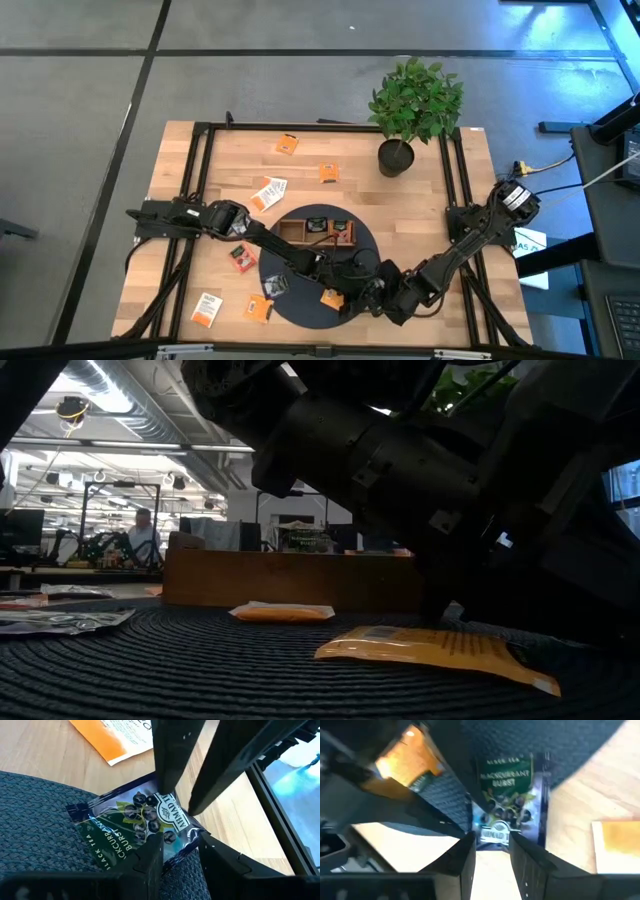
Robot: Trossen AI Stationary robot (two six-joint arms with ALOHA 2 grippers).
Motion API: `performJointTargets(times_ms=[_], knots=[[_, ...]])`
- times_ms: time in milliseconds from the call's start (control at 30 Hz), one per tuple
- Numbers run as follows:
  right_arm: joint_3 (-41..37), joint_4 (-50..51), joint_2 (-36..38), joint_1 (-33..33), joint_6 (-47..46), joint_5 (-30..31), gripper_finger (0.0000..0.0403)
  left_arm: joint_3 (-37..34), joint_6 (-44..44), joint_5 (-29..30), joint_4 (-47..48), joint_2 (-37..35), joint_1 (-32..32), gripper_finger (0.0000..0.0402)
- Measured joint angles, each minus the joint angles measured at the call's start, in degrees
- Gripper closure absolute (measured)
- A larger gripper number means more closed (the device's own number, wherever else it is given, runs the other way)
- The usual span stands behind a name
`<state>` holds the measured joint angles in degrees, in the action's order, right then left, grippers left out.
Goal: Pick & Place Tea
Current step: Put the black tea bag into the middle section of the wooden organizer
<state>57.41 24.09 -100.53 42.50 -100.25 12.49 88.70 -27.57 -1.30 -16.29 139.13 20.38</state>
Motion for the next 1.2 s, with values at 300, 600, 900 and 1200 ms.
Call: performJointTargets(times_ms=[300,600,900,1200], knots=[[0.1,-3.6,-3.4,0.0,0.0,-2.5,0.0283,0.0,-0.2,-0.3,0.0,0.0,-0.3,0.0281],[0.2,-5.0,-4.2,-0.1,0.2,-5.0,0.0283,0.0,-0.1,-0.6,0.0,0.0,-0.2,0.0281],[0.0,-5.3,-3.8,0.0,-0.1,-4.4,0.0283,0.0,-0.2,-0.5,0.0,0.0,-0.2,0.0281],[-0.2,4.8,4.9,0.0,1.0,2.4,0.0283,0.0,0.5,-0.2,-0.1,0.0,0.0,0.0281]])
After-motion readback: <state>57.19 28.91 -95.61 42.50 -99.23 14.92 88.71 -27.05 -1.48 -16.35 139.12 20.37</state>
